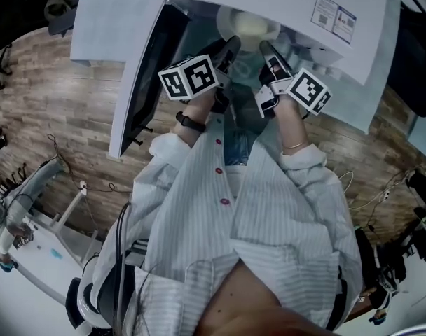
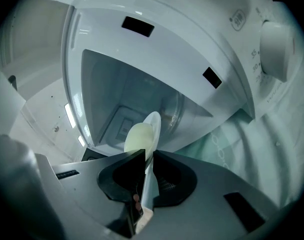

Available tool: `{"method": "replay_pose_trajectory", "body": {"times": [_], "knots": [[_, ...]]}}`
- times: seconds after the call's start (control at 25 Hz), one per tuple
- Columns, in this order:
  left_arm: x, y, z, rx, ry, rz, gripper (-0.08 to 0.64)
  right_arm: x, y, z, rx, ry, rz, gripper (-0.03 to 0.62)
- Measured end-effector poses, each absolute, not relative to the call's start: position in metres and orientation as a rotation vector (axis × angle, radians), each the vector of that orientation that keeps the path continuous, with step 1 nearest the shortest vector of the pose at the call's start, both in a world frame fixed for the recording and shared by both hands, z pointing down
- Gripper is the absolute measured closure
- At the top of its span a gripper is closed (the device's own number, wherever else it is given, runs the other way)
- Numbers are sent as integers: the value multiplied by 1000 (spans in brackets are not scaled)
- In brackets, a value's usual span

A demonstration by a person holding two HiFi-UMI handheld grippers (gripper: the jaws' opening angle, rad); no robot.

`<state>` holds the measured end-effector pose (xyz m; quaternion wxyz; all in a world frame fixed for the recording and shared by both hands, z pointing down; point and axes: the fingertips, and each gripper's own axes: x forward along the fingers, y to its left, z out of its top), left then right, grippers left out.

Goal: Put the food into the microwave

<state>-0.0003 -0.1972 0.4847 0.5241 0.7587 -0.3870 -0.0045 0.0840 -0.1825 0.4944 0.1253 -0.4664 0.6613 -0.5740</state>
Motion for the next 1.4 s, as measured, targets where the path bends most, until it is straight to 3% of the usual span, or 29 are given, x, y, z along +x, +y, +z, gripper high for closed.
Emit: {"method": "replay_pose_trajectory", "body": {"times": [1.4], "knots": [[14, -251, 517, 1938, -975, 140, 454, 98, -231, 522, -1660, 2018, -1418, 506]]}}
